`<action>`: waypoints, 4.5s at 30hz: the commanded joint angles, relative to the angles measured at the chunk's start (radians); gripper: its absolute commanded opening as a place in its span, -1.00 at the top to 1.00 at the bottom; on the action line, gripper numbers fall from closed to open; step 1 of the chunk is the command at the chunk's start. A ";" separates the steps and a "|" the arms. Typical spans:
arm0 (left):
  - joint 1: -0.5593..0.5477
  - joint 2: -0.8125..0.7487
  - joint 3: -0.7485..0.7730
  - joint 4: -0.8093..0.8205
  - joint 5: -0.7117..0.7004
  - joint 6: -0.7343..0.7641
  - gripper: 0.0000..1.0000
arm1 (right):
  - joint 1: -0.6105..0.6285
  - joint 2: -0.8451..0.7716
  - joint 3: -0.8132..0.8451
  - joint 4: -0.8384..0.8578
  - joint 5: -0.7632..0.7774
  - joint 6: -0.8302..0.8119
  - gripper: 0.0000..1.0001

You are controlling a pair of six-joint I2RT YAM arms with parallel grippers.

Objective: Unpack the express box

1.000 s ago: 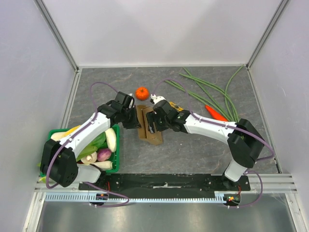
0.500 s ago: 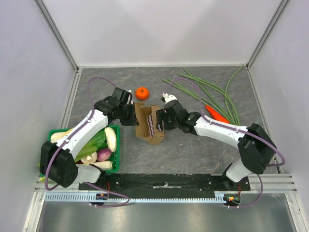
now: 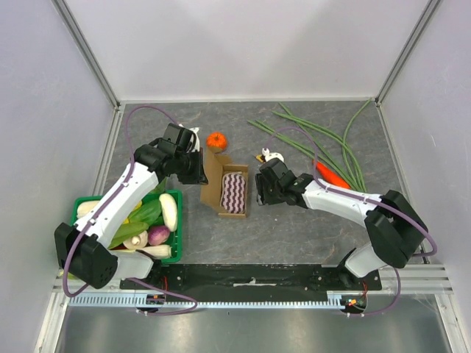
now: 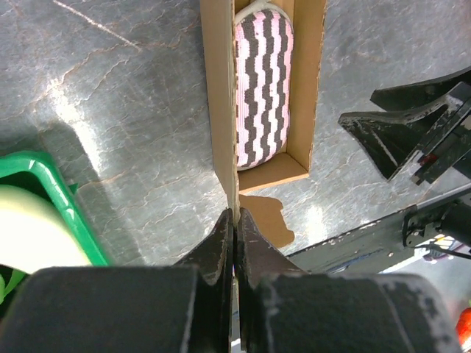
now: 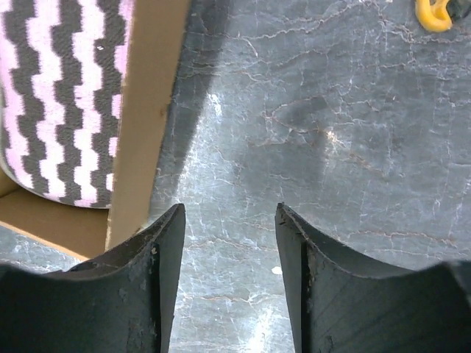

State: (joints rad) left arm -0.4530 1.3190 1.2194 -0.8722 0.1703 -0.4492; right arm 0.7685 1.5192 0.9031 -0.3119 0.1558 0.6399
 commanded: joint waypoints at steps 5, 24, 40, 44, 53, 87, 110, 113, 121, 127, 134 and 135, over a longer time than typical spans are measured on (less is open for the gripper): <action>0.004 -0.017 0.081 -0.090 -0.006 0.076 0.89 | 0.003 -0.096 0.137 -0.052 0.027 -0.029 -0.34; 0.025 -0.024 0.003 -0.065 0.000 0.058 0.55 | 0.041 0.080 0.243 0.137 -0.191 -0.240 -0.49; 0.069 -0.058 -0.072 -0.057 -0.022 0.038 0.53 | 0.046 0.285 0.342 0.177 -0.260 -0.223 -0.20; 0.077 -0.060 -0.084 -0.045 0.003 0.040 0.61 | 0.052 0.323 0.353 0.178 -0.239 -0.209 -0.17; 0.089 -0.053 -0.092 -0.030 0.029 0.046 0.74 | 0.055 0.401 0.390 0.143 -0.214 -0.227 -0.40; 0.106 -0.023 -0.086 0.006 0.046 0.057 0.97 | 0.064 0.394 0.401 0.089 -0.222 -0.201 1.00; 0.100 -0.178 -0.238 0.111 0.038 -0.339 0.97 | 0.115 0.337 0.450 -0.091 0.062 -0.017 0.24; 0.097 -0.187 -0.253 0.121 0.026 -0.376 0.97 | 0.130 0.358 0.465 -0.105 0.076 -0.013 0.19; 0.093 -0.213 -0.271 0.147 -0.009 -0.410 0.96 | 0.179 0.404 0.546 -0.245 0.211 0.020 -0.17; 0.088 -0.204 -0.288 0.154 0.005 -0.384 0.96 | 0.190 0.433 0.528 -0.260 0.189 0.061 -0.32; 0.088 -0.216 -0.314 0.151 0.003 -0.349 0.96 | 0.192 0.495 0.530 -0.245 0.165 0.089 -0.33; 0.088 -0.216 -0.317 0.153 0.005 -0.345 0.96 | 0.192 0.507 0.531 -0.240 0.165 0.093 -0.33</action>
State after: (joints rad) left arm -0.3622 1.1263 0.9127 -0.7448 0.1825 -0.8127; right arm 0.9592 1.9820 1.4147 -0.5346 0.3126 0.6956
